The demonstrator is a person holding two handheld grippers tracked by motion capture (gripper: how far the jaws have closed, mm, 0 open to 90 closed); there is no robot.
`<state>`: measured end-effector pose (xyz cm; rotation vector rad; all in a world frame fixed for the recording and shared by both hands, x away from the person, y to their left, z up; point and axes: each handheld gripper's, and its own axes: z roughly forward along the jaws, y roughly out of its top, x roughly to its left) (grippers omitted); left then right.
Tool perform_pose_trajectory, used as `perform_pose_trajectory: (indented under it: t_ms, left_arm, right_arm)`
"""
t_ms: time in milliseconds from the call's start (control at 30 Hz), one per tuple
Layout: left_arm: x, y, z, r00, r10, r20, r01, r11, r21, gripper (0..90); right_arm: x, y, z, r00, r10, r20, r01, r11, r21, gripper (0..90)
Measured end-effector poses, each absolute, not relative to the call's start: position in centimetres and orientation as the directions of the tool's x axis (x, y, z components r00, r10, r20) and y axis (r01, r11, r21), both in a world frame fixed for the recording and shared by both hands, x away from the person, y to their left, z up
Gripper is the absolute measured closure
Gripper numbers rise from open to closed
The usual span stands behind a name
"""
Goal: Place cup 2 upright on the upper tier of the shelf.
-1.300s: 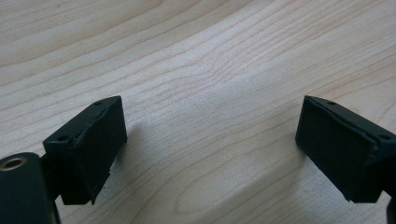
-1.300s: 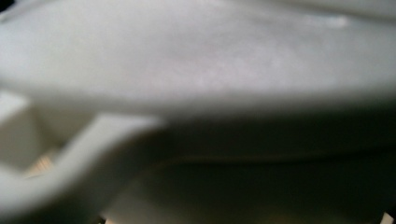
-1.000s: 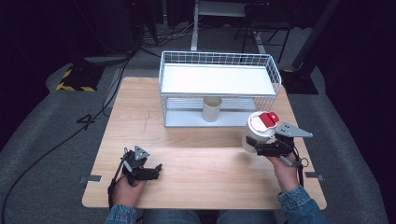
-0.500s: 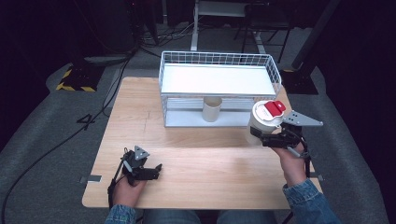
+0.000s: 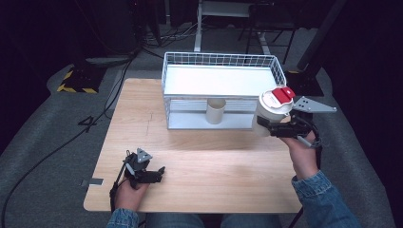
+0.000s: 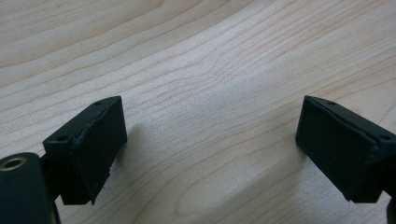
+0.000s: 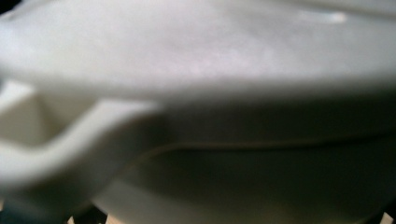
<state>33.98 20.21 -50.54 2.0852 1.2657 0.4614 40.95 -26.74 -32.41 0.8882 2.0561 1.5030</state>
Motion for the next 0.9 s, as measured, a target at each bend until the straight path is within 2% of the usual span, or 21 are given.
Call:
perform_pose_trajectory:
  t_ms: [467, 900]
  left_arm:
    - [34.0, 20.2, -50.5, 0.473, 0.880, -0.031, 0.653, -0.327, 0.683, 9.5]
    - [34.0, 20.2, -50.5, 0.473, 0.880, -0.032, 0.653, -0.326, 0.683, 9.5]
  right_arm:
    - [42.7, -25.9, -27.7, -0.699, 0.715, 0.018, 0.214, 0.185, 0.959, 11.8]
    - [45.6, -23.1, -24.8, -0.706, 0.708, 0.010, 0.206, 0.191, 0.960, 11.8]
